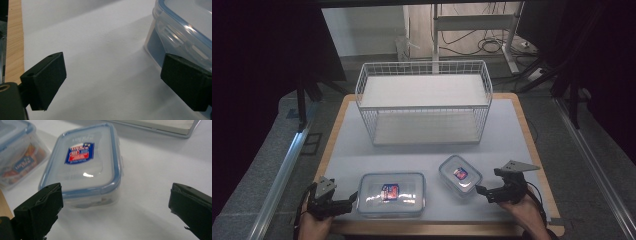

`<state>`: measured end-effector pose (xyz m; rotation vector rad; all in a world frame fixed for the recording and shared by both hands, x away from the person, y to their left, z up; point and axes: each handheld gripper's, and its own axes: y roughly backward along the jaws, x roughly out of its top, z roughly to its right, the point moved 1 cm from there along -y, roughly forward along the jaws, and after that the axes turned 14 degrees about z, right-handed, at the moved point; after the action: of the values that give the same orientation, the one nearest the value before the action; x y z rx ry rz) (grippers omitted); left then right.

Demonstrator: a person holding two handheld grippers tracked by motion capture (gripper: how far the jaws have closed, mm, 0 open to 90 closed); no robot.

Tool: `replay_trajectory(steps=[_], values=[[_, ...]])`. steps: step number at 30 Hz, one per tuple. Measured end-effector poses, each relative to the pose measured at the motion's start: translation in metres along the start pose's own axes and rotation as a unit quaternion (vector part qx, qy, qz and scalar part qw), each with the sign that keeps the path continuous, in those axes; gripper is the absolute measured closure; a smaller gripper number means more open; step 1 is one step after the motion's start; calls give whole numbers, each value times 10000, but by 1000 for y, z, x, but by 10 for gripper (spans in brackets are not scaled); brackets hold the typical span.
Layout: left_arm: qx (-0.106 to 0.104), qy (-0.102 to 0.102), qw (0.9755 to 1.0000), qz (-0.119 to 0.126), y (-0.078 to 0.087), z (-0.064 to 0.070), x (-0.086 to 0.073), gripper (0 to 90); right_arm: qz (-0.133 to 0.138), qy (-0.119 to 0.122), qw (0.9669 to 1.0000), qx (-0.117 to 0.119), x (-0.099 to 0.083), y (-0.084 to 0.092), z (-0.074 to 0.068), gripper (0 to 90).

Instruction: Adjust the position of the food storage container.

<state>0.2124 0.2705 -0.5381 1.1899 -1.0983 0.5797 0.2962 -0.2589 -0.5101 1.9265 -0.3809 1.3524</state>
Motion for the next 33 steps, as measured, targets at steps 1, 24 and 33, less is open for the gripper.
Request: replay_trajectory(steps=[1,24,33], values=[[18,29,10000,16,0,-1,0,64,30,-60,10000,4,1,0,0,0],[41,295,9992,271,5,-2,4,65,74,443,9976,521,28,-7,-47,890],[20,330,9991,254,5,-3,4,65,-436,758,9908,1034,13,-40,-86,895]])
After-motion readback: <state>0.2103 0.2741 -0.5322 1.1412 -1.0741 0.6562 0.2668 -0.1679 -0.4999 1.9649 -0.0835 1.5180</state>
